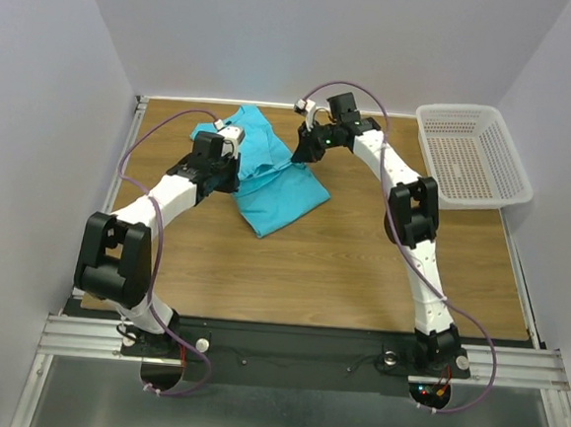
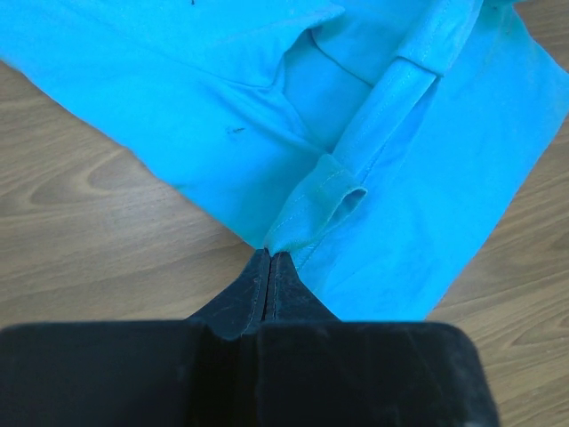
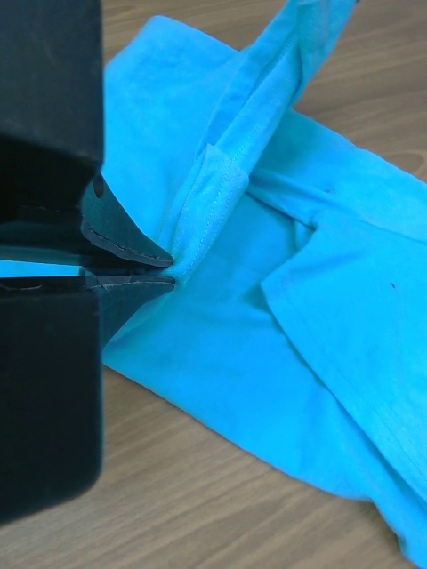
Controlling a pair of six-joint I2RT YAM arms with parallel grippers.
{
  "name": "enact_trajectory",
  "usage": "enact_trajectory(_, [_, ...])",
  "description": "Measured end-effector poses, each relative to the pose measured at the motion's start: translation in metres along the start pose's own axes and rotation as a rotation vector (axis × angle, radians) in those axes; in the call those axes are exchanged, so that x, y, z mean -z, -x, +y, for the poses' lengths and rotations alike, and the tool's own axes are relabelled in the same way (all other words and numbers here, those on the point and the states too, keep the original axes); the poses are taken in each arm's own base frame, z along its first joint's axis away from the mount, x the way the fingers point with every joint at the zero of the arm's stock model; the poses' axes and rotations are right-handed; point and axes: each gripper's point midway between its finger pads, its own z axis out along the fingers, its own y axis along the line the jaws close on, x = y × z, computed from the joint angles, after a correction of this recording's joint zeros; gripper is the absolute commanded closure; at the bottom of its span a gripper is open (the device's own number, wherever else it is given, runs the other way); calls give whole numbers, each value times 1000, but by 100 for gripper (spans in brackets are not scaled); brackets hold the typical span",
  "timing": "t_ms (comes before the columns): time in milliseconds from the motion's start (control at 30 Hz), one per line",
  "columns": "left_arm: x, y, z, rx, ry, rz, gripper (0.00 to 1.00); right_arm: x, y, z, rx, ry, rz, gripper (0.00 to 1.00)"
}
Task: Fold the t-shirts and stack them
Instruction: Fold the tshirt
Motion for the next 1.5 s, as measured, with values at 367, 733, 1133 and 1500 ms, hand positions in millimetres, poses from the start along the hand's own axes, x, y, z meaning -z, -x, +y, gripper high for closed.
enact_trajectory(367, [-9, 13, 22, 34, 33, -11, 100, -25, 26, -17, 25, -87, -86, 99])
enact_trajectory(733, [-30, 18, 46, 64, 64, -4, 100, -35, 31, -36, 18, -164, -129, 99])
enact_trajectory(1133, [-43, 33, 53, 62, 64, -19, 100, -34, 38, -46, 23, -213, -155, 99])
enact_trajectory(1500, [-50, 24, 63, 76, 77, 5, 100, -36, 37, -48, 18, -218, -159, 99])
